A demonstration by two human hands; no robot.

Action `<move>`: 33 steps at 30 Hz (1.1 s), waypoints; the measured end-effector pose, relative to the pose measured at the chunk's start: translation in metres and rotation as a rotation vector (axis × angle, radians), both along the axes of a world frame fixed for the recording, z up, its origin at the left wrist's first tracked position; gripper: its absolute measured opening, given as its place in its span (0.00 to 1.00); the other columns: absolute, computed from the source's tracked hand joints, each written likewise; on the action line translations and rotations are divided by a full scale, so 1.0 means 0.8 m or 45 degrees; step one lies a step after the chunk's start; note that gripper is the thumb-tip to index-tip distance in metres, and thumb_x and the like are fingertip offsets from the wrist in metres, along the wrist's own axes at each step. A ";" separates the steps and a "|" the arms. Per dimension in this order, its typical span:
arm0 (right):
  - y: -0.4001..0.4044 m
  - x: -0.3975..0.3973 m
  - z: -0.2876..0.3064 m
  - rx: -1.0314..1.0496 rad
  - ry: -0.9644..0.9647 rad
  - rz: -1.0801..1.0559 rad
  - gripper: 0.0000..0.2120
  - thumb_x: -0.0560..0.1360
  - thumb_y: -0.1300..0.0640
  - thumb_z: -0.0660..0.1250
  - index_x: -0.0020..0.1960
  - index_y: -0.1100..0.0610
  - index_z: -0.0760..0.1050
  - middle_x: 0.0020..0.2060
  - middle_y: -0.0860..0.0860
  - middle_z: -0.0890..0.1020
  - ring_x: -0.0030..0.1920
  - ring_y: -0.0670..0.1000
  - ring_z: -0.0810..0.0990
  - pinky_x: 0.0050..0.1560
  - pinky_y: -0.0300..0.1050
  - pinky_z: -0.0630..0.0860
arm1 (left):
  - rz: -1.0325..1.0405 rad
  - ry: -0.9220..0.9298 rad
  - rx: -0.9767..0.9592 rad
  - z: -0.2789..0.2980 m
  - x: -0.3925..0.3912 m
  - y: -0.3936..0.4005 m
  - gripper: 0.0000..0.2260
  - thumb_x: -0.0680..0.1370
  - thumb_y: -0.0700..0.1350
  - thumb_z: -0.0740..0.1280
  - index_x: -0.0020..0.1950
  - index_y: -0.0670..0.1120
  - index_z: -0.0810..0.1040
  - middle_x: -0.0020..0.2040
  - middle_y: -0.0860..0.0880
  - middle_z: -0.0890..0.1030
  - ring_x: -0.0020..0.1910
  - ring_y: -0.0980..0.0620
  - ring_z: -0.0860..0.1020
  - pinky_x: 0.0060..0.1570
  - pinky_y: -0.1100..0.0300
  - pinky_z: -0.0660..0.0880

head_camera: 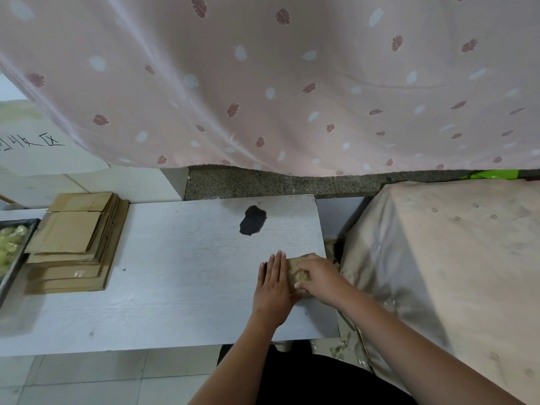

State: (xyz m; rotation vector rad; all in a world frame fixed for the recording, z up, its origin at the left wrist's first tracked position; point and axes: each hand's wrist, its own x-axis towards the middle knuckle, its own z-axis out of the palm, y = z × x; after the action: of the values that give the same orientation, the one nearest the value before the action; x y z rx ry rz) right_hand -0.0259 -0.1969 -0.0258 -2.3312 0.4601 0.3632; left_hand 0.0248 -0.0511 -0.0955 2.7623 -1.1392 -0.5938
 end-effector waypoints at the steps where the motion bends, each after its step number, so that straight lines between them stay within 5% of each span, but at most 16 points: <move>1: 0.002 0.001 -0.002 -0.028 0.022 -0.001 0.16 0.70 0.57 0.77 0.57 0.52 0.81 0.55 0.49 0.76 0.52 0.49 0.76 0.50 0.36 0.69 | -0.016 -0.019 0.031 0.000 -0.001 0.001 0.39 0.80 0.66 0.44 0.77 0.42 0.29 0.81 0.45 0.34 0.79 0.47 0.33 0.76 0.49 0.29; 5: 0.006 0.001 -0.005 -0.016 0.072 -0.039 0.18 0.72 0.53 0.75 0.58 0.59 0.75 0.61 0.47 0.69 0.53 0.51 0.76 0.55 0.41 0.73 | -0.033 -0.064 0.102 0.000 -0.003 0.000 0.38 0.77 0.65 0.37 0.77 0.41 0.28 0.80 0.45 0.32 0.77 0.47 0.29 0.75 0.47 0.28; 10: 0.000 -0.008 0.004 -0.139 0.052 -0.046 0.05 0.74 0.56 0.71 0.49 0.53 0.77 0.46 0.48 0.80 0.47 0.49 0.79 0.46 0.43 0.75 | -0.012 -0.064 0.103 -0.003 -0.003 -0.001 0.41 0.75 0.69 0.34 0.77 0.42 0.28 0.79 0.47 0.30 0.78 0.48 0.30 0.75 0.49 0.28; 15: -0.003 -0.011 0.013 0.157 -0.102 -0.141 0.26 0.70 0.65 0.72 0.61 0.40 0.75 0.42 0.44 0.76 0.40 0.43 0.75 0.41 0.31 0.70 | 0.010 -0.056 0.113 -0.003 0.000 -0.003 0.42 0.76 0.70 0.36 0.79 0.43 0.30 0.80 0.46 0.33 0.79 0.48 0.33 0.75 0.48 0.28; 17: -0.004 -0.009 0.017 0.150 -0.088 -0.202 0.25 0.71 0.61 0.74 0.65 0.45 0.76 0.47 0.42 0.77 0.44 0.41 0.75 0.46 0.30 0.69 | 0.017 -0.062 0.115 -0.003 0.000 -0.005 0.41 0.79 0.69 0.41 0.79 0.42 0.31 0.81 0.46 0.34 0.80 0.48 0.34 0.76 0.48 0.29; 22: -0.011 -0.004 0.027 0.095 -0.106 -0.314 0.08 0.72 0.54 0.75 0.49 0.52 0.79 0.53 0.48 0.73 0.47 0.44 0.76 0.48 0.34 0.70 | 0.047 -0.082 0.095 0.010 0.001 -0.005 0.37 0.82 0.66 0.41 0.81 0.43 0.36 0.82 0.47 0.38 0.80 0.49 0.36 0.77 0.47 0.32; 28: -0.009 0.027 0.060 0.214 -0.121 -0.282 0.10 0.72 0.59 0.71 0.43 0.57 0.69 0.43 0.51 0.82 0.45 0.49 0.81 0.40 0.47 0.76 | 0.293 -0.122 0.030 0.052 0.023 0.029 0.30 0.85 0.60 0.42 0.83 0.45 0.46 0.83 0.47 0.47 0.81 0.48 0.43 0.79 0.47 0.39; 31: 0.011 0.055 0.076 0.153 -0.042 -0.067 0.07 0.77 0.63 0.64 0.48 0.55 0.67 0.43 0.54 0.79 0.44 0.49 0.80 0.36 0.45 0.74 | 0.426 -0.138 0.054 0.073 0.042 0.069 0.29 0.85 0.59 0.44 0.83 0.45 0.49 0.83 0.46 0.51 0.82 0.47 0.46 0.79 0.48 0.42; 33: 0.033 0.076 0.081 0.014 0.038 0.093 0.18 0.79 0.66 0.59 0.66 0.55 0.62 0.46 0.55 0.75 0.42 0.50 0.75 0.34 0.40 0.70 | 0.513 -0.154 0.056 0.083 0.054 0.099 0.29 0.85 0.59 0.45 0.82 0.44 0.51 0.82 0.46 0.54 0.81 0.47 0.49 0.79 0.49 0.44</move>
State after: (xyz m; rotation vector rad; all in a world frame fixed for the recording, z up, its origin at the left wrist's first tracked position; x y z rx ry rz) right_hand 0.0351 -0.1704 0.0389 -2.3391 0.3866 0.4348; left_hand 0.0678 0.0278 -0.0288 2.9754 -0.5580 -0.4118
